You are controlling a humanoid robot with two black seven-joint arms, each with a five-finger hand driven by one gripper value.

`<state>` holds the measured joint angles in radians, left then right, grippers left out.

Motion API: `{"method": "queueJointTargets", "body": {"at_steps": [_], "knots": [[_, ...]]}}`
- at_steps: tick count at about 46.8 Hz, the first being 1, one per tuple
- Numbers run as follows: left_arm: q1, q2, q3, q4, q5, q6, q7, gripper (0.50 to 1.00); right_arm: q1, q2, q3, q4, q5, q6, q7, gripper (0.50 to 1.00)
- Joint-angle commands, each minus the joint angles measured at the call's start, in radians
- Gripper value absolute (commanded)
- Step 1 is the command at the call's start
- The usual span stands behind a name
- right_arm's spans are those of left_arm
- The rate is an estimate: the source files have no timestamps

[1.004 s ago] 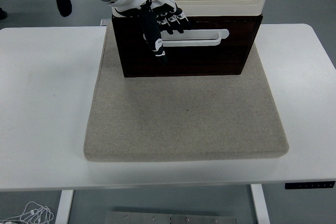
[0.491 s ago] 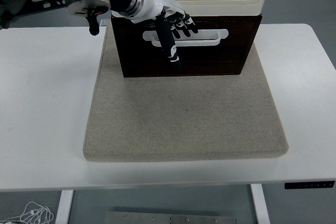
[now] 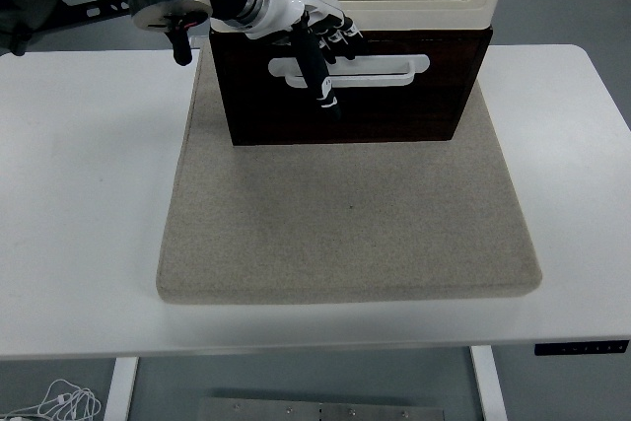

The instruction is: Open the drawer under the combination cabinet

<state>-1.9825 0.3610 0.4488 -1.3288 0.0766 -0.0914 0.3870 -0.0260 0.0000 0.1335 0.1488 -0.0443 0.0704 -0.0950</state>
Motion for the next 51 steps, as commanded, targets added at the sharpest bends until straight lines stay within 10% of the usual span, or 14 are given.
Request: {"method": "queueJointTargets", "body": {"at_steps": [1,51], "knots": [[0.007,-0.014,-0.001,0.008,0.0,0.002,0.0,1.0,0.0,0.0,0.0,0.0,0.0,0.0,0.0,0.926],[0.048,-0.036,-0.004,0.025,0.003,0.016,0.0,1.0,0.0,0.0,0.0,0.0,0.0,0.0,0.0,0.926]]}}
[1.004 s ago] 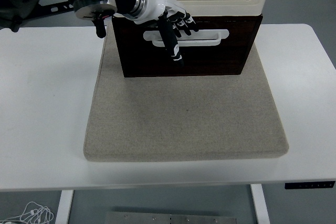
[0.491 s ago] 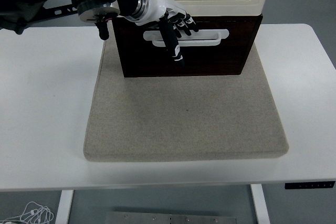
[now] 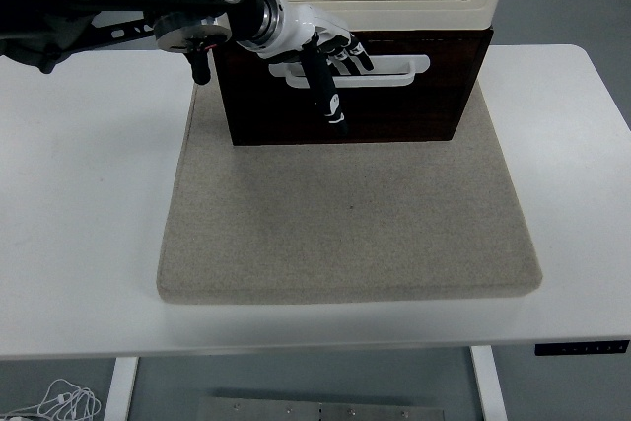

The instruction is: Open the drawer under the combination cabinet

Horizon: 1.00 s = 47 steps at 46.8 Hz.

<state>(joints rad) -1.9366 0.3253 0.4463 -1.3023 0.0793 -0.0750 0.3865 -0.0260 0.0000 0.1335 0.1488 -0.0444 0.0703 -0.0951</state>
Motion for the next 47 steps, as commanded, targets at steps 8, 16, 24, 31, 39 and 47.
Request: {"method": "queueJointTargets", "body": {"at_steps": [8,16,24,31,39,47], "knots": [[0.013,0.0,-0.008,-0.002,0.002,-0.002,0.0,1.0,0.0,0.0,0.0,0.0,0.0,0.0,0.0,0.926],[0.011,0.0,-0.009,-0.002,0.005,-0.012,0.0,1.0,0.0,0.0,0.0,0.0,0.0,0.0,0.0,0.926],[0.01,0.0,-0.02,-0.002,0.007,-0.025,0.0,1.0,0.0,0.0,0.0,0.0,0.0,0.0,0.0,0.928],[0.002,0.001,-0.021,-0.002,0.007,-0.046,0.0,1.0,0.0,0.0,0.0,0.0,0.0,0.0,0.0,0.926],[-0.001,0.001,-0.024,-0.005,0.007,-0.068,0.0,1.0,0.0,0.0,0.0,0.0,0.0,0.0,0.0,0.926],[-0.001,0.001,-0.047,-0.009,0.008,-0.101,0.0,1.0,0.0,0.0,0.0,0.0,0.0,0.0,0.0,0.928]]}}
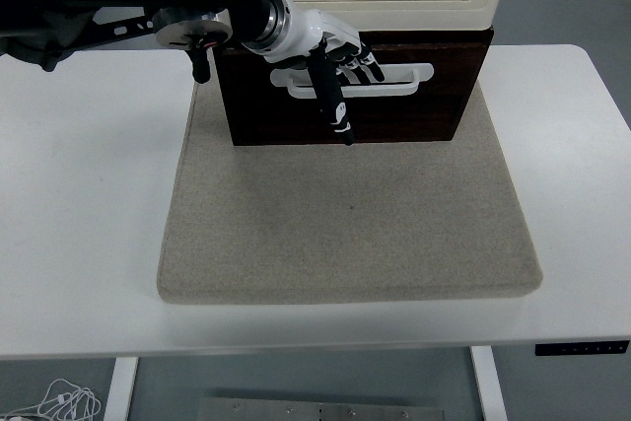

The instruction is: Open the drawer under the combination cabinet

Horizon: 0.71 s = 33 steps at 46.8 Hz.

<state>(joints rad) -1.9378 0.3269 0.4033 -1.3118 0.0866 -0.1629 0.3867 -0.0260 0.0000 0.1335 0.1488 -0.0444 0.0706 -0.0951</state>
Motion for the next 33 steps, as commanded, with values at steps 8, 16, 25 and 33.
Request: {"method": "queueJointTargets", "body": {"at_steps": [8,16,25,33], "knots": [[-0.003,0.0,-0.006,0.0,0.001,-0.023,0.0,1.0,0.0,0.0,0.0,0.0,0.0,0.0,0.0,0.926],[-0.003,0.001,-0.02,0.0,0.001,-0.046,0.0,1.0,0.0,0.0,0.0,0.0,0.0,0.0,0.0,0.926],[-0.006,0.004,-0.023,-0.001,0.001,-0.089,0.0,1.0,0.0,0.0,0.0,0.0,0.0,0.0,0.0,0.926],[-0.012,0.009,-0.031,-0.001,0.001,-0.122,0.0,1.0,0.0,0.0,0.0,0.0,0.0,0.0,0.0,0.926]]}}
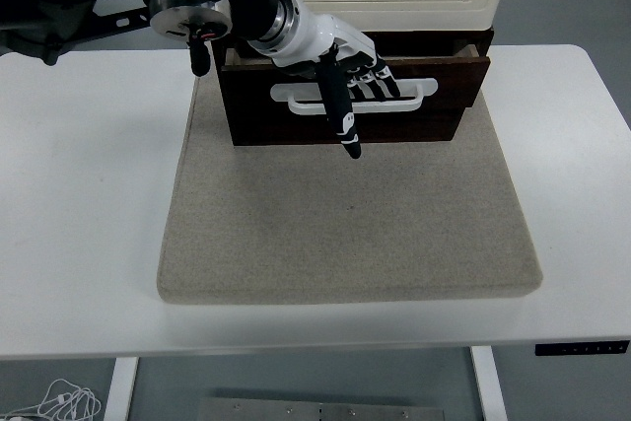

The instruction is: Open the drawer under the combination cabinet

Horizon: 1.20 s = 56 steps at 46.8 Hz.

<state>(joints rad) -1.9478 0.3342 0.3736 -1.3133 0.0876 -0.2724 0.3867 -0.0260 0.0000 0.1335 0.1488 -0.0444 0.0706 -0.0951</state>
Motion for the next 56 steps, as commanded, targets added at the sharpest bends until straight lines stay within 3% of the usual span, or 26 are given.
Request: {"method": "queueJointTargets", "body": {"at_steps": [1,27,45,56], "knots": [[-0.002,0.002,-0.002,0.0,0.0,-0.019,0.0,1.0,0.0,0.0,0.0,0.0,0.0,0.0,0.0,0.926],[-0.033,0.019,-0.018,0.0,0.004,-0.165,0.0,1.0,0.0,0.0,0.0,0.0,0.0,0.0,0.0,0.926],[-0.048,0.031,-0.025,0.0,0.008,-0.166,-0.002,1.0,0.0,0.0,0.0,0.0,0.0,0.0,0.0,0.926],[-0.062,0.052,-0.099,-0.011,0.006,-0.172,-0.002,1.0,0.0,0.0,0.0,0.0,0.0,0.0,0.0,0.926]]}}
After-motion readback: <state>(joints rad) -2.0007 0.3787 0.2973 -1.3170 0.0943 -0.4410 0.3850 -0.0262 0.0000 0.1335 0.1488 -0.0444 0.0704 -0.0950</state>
